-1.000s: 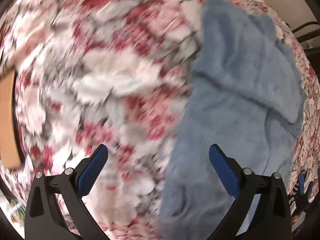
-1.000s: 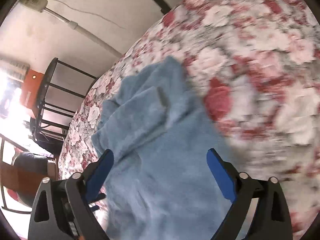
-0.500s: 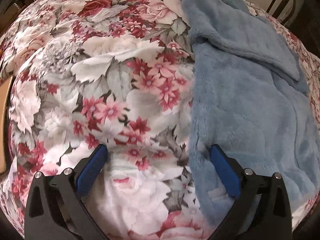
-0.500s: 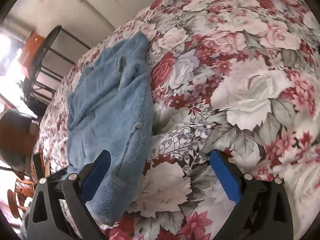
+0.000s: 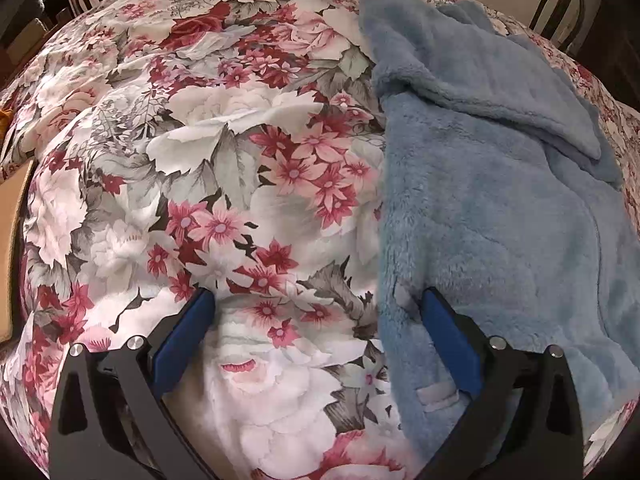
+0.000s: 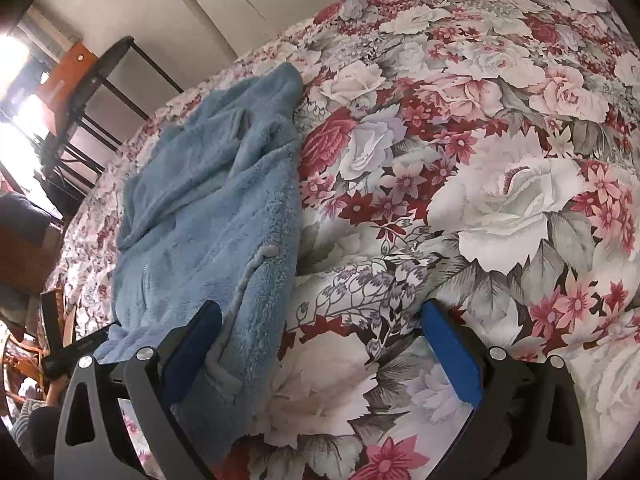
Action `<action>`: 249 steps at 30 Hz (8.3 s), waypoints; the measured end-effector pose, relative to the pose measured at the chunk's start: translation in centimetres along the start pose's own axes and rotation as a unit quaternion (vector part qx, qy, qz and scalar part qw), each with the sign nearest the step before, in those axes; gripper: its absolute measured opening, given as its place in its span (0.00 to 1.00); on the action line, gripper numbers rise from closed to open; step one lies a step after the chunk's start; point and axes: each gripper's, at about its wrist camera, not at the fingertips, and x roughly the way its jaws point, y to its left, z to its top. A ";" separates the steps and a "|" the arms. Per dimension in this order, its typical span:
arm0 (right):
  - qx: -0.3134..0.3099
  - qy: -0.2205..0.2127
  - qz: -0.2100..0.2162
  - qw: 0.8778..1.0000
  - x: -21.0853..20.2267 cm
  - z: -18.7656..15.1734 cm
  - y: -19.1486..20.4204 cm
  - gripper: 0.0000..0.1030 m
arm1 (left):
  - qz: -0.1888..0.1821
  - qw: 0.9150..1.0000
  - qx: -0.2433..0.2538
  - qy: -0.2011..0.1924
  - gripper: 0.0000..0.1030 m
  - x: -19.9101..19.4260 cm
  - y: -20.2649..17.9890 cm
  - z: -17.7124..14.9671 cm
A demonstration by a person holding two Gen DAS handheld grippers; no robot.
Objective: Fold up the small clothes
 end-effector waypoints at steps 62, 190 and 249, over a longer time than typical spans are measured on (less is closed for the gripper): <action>0.118 0.100 0.173 0.973 -1.1 -1.6 1.1 0.16 | -0.348 0.925 -0.031 0.149 0.65 -2.5 -1.1 -3.4; -0.075 0.052 -0.005 0.996 15.2 15.5 18.8 0.55 | 0.005 0.998 -0.059 0.006 0.96 3.7 -3.2 18.0; -0.069 0.007 -0.107 0.992 8.2 12.1 17.5 0.97 | 0.007 0.999 -0.034 -0.014 0.95 -1.1 -4.1 13.1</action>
